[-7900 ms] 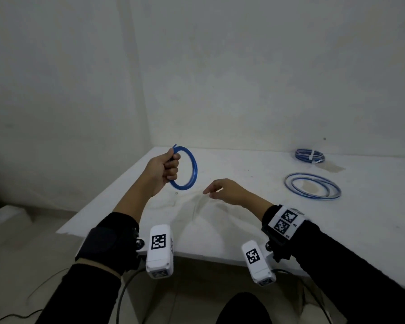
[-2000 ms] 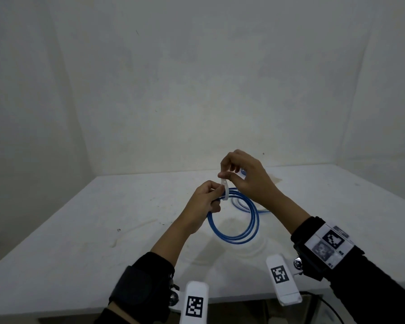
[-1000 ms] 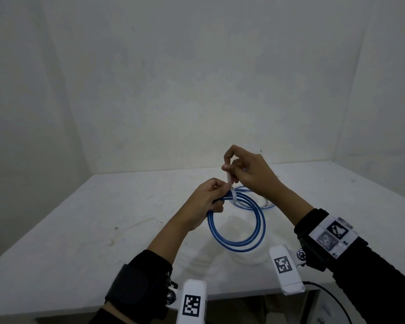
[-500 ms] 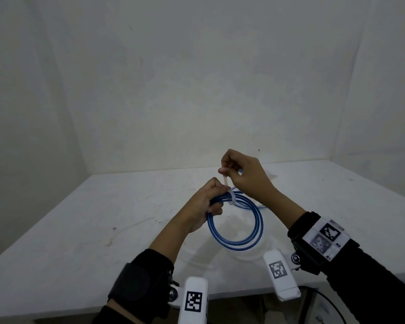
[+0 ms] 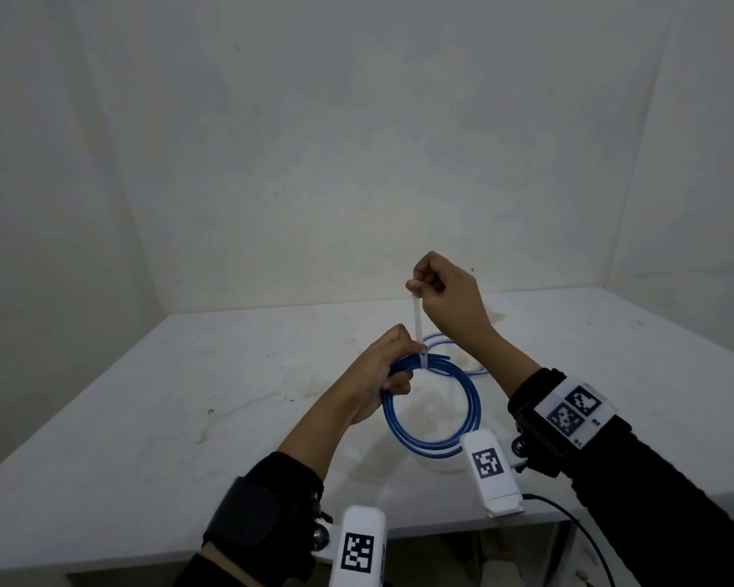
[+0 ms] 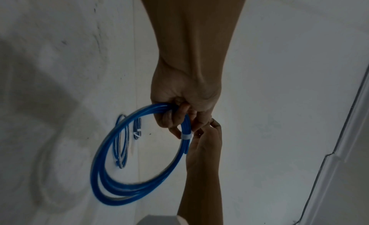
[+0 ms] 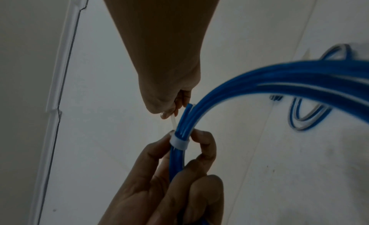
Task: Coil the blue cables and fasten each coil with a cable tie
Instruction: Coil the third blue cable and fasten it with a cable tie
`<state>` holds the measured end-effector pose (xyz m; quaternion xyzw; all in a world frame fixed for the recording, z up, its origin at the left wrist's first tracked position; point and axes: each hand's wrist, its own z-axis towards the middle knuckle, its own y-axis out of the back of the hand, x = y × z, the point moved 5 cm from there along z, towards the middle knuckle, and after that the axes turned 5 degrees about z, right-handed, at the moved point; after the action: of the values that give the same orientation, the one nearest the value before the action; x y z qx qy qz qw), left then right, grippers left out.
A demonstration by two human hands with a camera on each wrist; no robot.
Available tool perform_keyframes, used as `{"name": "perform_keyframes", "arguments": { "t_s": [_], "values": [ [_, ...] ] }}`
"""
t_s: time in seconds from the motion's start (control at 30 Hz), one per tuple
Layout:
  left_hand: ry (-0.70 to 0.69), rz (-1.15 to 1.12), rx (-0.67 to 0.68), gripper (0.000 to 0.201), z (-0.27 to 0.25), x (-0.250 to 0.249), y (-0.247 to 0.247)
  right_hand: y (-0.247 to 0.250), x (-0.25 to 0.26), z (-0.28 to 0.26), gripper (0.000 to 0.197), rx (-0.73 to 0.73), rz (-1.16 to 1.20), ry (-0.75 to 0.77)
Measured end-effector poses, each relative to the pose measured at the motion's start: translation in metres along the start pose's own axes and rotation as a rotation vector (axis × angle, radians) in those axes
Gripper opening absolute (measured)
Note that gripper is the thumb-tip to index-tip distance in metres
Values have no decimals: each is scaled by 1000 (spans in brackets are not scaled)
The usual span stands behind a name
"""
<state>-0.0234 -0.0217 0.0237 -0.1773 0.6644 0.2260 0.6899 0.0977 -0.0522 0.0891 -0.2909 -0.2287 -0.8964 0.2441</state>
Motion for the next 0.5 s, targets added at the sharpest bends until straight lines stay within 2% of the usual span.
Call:
{"name": "perform_keyframes", "arguments": {
  "t_s": [0.1,0.2,0.27,0.5],
  "values": [
    [9,41,-4,27,2,0,1,-4,-9,-1,18,-10,30,-55],
    [-26,203,-82,20,4,1,3,-3,-13,-2,15,-32,59,-70],
    [-23,193,-116,22,6,4,2,-1,-16,0,13,-32,60,-87],
    [16,103,-30,25,8,16,-9,0,-34,-5,13,35,17,-199]
  ]
}}
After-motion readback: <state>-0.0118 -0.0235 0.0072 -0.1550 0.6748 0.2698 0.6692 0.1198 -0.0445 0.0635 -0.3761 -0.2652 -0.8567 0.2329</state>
